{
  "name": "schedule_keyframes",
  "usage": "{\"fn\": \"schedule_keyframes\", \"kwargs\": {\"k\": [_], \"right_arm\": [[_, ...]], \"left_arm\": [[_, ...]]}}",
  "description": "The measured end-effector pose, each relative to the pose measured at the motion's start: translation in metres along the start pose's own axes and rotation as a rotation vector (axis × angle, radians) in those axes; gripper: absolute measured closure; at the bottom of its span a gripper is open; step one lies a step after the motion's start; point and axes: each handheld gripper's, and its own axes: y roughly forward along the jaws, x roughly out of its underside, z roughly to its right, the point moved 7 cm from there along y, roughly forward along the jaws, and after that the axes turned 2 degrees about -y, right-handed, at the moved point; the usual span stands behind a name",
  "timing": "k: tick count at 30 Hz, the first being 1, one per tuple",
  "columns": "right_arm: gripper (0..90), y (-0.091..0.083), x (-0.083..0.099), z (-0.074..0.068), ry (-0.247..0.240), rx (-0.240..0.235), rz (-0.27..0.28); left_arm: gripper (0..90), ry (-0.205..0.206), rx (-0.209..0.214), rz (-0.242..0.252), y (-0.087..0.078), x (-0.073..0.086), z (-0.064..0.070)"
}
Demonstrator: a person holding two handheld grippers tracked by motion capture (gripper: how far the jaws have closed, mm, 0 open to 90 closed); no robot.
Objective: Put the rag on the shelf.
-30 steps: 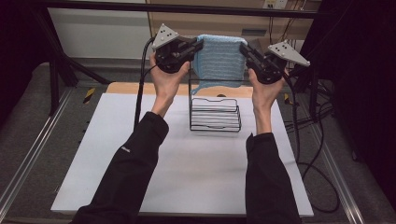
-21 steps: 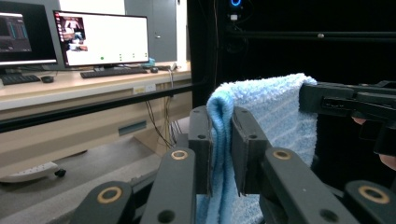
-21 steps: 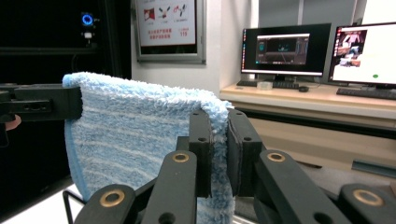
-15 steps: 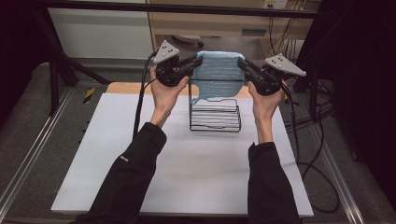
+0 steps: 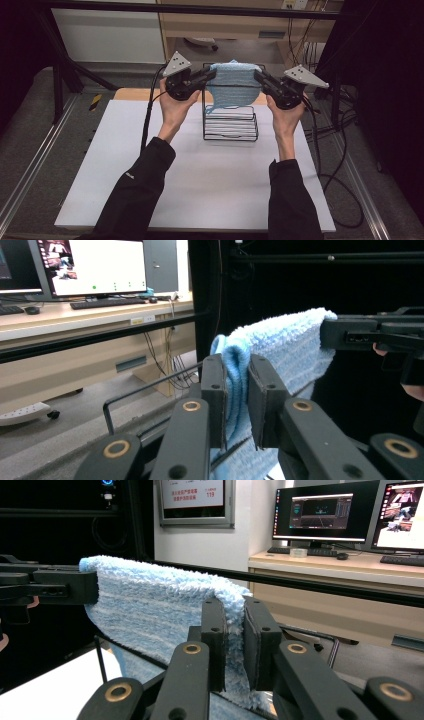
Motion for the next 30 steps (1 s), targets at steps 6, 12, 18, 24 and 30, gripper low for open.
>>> {"fn": "schedule_keyframes", "kwargs": {"k": [6, 12, 18, 24, 30], "right_arm": [[80.3, -0.005, 0.003, -0.001, -0.010, -0.012, -0.017], [80.1, -0.012, 0.007, -0.003, -0.018, -0.034, -0.037], [80.7, -0.019, 0.009, -0.006, -0.055, -0.041, -0.052], [81.6, -0.023, 0.006, -0.007, -0.080, -0.042, -0.052], [81.5, -0.026, 0.002, -0.008, -0.100, -0.041, -0.049]], "left_arm": [[78.5, 0.001, 0.023, -0.020, -0.002, 0.005, 0.004], [77.9, 0.005, 0.044, -0.041, -0.006, 0.010, 0.010], [77.8, 0.027, 0.062, -0.072, -0.011, 0.015, 0.017], [78.2, 0.035, 0.067, -0.067, -0.015, 0.012, 0.021], [78.3, 0.039, 0.079, -0.058, -0.018, 0.013, 0.027]]}}
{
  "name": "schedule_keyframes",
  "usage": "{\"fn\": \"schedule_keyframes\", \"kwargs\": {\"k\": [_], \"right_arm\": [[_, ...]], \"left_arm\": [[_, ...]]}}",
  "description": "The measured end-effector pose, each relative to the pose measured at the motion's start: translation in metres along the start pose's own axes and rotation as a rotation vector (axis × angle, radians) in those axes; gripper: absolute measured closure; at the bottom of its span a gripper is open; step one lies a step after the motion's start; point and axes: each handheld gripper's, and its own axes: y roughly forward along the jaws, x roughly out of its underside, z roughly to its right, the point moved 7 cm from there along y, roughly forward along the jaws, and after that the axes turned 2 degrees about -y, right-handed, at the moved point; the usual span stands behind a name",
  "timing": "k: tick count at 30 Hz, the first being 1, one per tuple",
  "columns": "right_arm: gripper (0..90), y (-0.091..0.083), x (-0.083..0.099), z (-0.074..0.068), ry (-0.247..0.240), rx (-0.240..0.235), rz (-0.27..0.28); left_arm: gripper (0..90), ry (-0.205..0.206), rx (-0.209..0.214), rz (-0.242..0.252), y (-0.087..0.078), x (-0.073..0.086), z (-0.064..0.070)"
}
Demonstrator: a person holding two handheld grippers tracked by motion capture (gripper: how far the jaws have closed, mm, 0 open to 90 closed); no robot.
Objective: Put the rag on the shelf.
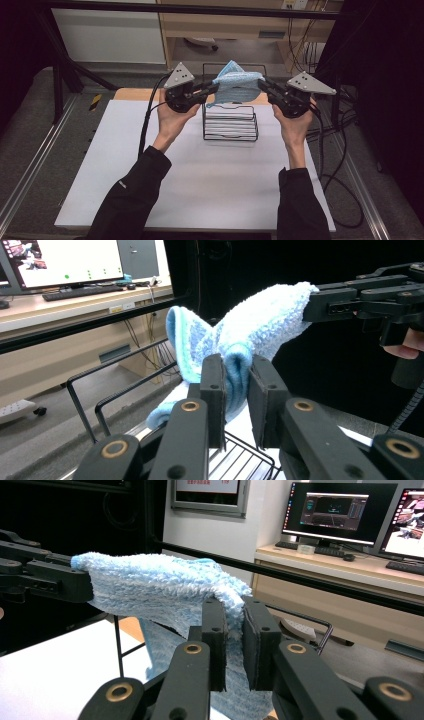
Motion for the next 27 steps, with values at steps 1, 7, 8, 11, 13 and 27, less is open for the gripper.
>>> {"fn": "schedule_keyframes", "kwargs": {"k": [1, 7, 8, 11, 13, 27], "right_arm": [[81.2, -0.001, 0.001, 0.000, -0.001, -0.001, 0.000], [79.3, -0.005, 0.011, -0.004, 0.006, -0.025, -0.029], [78.8, -0.006, 0.011, -0.004, 0.008, -0.026, -0.030], [72.9, -0.009, 0.013, -0.005, 0.023, -0.037, -0.027], [68.1, -0.011, 0.012, -0.005, 0.036, -0.044, -0.024], [85.5, -0.009, 0.003, -0.013, 0.137, -0.101, -0.070]], "left_arm": [[78.3, 0.002, 0.001, -0.005, 0.000, 0.002, 0.001], [78.1, 0.027, -0.002, -0.036, 0.001, 0.015, 0.005], [78.1, 0.037, -0.003, -0.041, 0.001, 0.016, 0.006], [78.1, 0.049, -0.012, -0.045, 0.001, 0.019, 0.007], [78.2, 0.047, -0.013, -0.047, 0.001, 0.020, 0.006], [78.0, 0.078, -0.019, -0.075, 0.002, 0.026, 0.005]]}}
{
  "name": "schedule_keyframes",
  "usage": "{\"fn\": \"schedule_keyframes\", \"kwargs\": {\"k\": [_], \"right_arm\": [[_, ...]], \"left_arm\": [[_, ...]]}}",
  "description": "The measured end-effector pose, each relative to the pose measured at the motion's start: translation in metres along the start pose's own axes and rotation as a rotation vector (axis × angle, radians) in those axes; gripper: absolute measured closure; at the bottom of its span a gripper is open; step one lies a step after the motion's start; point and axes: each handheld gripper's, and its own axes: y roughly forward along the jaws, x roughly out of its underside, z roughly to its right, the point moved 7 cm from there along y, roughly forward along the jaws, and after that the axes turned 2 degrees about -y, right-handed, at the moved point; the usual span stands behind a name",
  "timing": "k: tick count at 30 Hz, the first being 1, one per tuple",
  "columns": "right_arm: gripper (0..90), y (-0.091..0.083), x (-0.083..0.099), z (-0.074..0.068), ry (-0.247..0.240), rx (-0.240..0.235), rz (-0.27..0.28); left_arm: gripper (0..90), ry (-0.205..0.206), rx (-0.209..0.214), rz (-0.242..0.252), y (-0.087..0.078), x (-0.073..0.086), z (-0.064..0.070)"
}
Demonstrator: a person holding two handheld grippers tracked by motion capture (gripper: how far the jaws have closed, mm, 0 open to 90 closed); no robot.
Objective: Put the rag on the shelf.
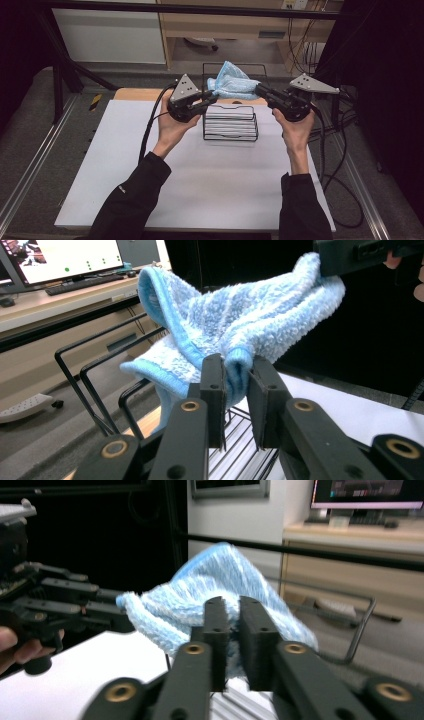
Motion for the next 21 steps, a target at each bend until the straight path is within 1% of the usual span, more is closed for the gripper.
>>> {"fn": "schedule_keyframes", "kwargs": {"k": [1, 3, 5, 6, 10, 12, 13, 16, 17, 18, 21], "right_arm": [[86.7, 0.000, 0.003, 0.000, 0.008, -0.007, -0.011], [88.1, -0.001, 0.007, 0.002, 0.012, -0.007, -0.027], [88.6, -0.001, 0.011, 0.003, 0.018, -0.006, -0.041], [88.7, -0.001, 0.012, 0.004, 0.015, -0.006, -0.042], [88.7, 0.001, 0.018, 0.004, 0.007, 0.003, -0.056], [88.7, 0.002, 0.020, 0.004, -0.006, 0.010, -0.060], [88.7, 0.003, 0.020, 0.004, -0.004, 0.012, -0.064], [88.7, 0.004, 0.024, 0.003, -0.038, 0.025, -0.086], [88.6, 0.004, 0.025, 0.003, -0.045, 0.027, -0.089], [88.5, 0.004, 0.025, 0.003, -0.043, 0.023, -0.086], [88.0, 0.004, 0.026, 0.004, -0.038, 0.017, -0.079]], "left_arm": [[77.7, -0.005, 0.002, 0.001, 0.000, 0.000, 0.000], [76.5, -0.020, 0.011, -0.001, -0.001, -0.001, 0.001], [72.9, -0.038, 0.021, -0.001, -0.002, -0.002, 0.001], [69.7, -0.058, 0.030, -0.002, -0.004, -0.004, 0.002], [64.2, -0.094, 0.032, 0.005, -0.012, -0.014, 0.001], [63.3, -0.110, 0.035, 0.017, -0.016, -0.019, 0.001], [63.4, -0.122, 0.038, 0.030, -0.018, -0.023, 0.000], [65.1, -0.149, 0.042, 0.040, -0.021, -0.030, 0.001], [66.9, -0.150, 0.044, 0.033, -0.020, -0.030, 0.002], [69.0, -0.144, 0.044, 0.014, -0.018, -0.029, 0.003], [74.9, -0.126, 0.041, -0.054, -0.008, -0.020, 0.006]]}}
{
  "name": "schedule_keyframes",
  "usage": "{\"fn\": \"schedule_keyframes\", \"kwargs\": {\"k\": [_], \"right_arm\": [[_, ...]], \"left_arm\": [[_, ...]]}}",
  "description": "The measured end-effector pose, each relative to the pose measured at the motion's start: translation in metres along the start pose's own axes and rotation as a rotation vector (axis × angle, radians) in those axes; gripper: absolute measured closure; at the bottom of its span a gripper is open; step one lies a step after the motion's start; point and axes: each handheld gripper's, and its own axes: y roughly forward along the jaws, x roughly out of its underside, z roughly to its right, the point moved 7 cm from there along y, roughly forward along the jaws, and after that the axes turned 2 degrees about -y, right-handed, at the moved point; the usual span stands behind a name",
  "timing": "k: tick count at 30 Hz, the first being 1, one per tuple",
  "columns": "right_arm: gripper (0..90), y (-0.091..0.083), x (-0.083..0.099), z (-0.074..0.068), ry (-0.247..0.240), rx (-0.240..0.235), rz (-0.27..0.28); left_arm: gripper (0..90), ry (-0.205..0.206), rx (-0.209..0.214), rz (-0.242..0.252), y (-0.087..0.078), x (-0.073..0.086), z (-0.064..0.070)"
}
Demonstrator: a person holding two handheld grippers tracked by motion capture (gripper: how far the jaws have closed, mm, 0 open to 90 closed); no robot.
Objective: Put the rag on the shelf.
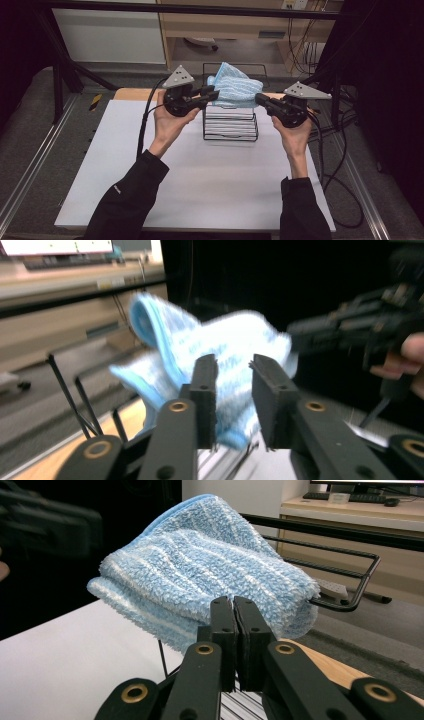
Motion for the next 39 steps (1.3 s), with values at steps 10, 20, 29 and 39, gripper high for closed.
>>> {"fn": "schedule_keyframes", "kwargs": {"k": [10, 20, 29, 39], "right_arm": [[84.5, -0.001, 0.010, 0.002, 0.034, -0.026, -0.017], [90.0, 0.013, 0.023, 0.006, 0.044, 0.001, -0.048], [84.1, 0.007, 0.019, 0.004, 0.023, -0.001, 0.003], [65.8, 0.001, 0.003, -0.005, 0.003, -0.010, 0.020]], "left_arm": [[89.5, -0.013, -0.037, -0.119, 0.026, 0.029, -0.013], [89.7, -0.013, -0.053, -0.114, 0.034, 0.034, -0.017], [83.0, -0.029, -0.025, -0.072, 0.024, 0.030, -0.014], [63.8, -0.052, -0.042, -0.063, 0.006, 0.024, -0.016]]}}
